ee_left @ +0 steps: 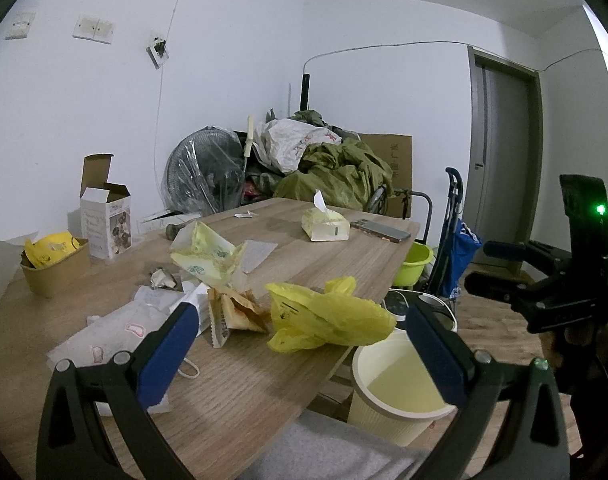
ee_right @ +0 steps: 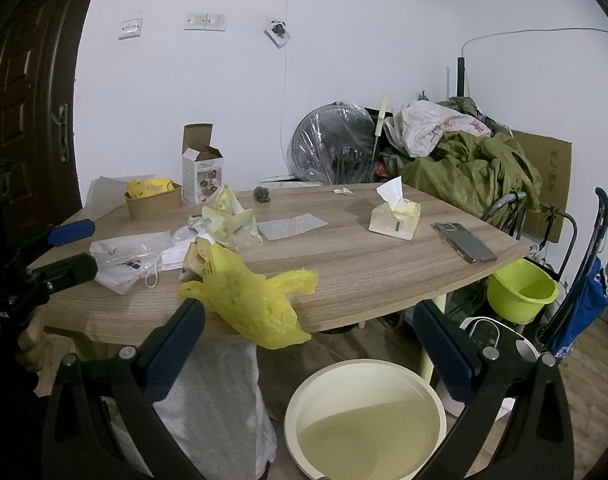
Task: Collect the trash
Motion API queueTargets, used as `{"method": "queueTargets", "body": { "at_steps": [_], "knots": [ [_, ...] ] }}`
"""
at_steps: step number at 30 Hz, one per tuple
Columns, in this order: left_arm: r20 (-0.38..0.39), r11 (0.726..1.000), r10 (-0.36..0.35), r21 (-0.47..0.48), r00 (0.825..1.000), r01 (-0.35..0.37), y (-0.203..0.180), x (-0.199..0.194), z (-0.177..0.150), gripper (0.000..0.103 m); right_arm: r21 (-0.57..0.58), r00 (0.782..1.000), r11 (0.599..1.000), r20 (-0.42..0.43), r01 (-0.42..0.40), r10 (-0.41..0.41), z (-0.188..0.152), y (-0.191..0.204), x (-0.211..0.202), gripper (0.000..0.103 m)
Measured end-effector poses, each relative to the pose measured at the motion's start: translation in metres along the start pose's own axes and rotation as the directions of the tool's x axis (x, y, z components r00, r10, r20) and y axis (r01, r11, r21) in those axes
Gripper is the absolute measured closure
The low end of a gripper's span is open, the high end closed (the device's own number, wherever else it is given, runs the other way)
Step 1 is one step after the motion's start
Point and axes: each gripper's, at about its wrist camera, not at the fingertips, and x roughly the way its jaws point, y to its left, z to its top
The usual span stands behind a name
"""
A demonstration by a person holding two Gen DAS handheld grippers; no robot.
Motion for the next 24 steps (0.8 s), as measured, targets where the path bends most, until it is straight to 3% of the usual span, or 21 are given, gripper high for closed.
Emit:
{"method": "queueTargets", "body": {
  "at_steps": [24],
  "knots": [
    [-0.003,1.000,0.022,-0.009,1.000,-0.022,0.007,-0.004,0.000,0.000,-0.013,1.000,1.000,0.001,-0.016,0.016,0.005,0.004,0.012,0.000]
  ]
}}
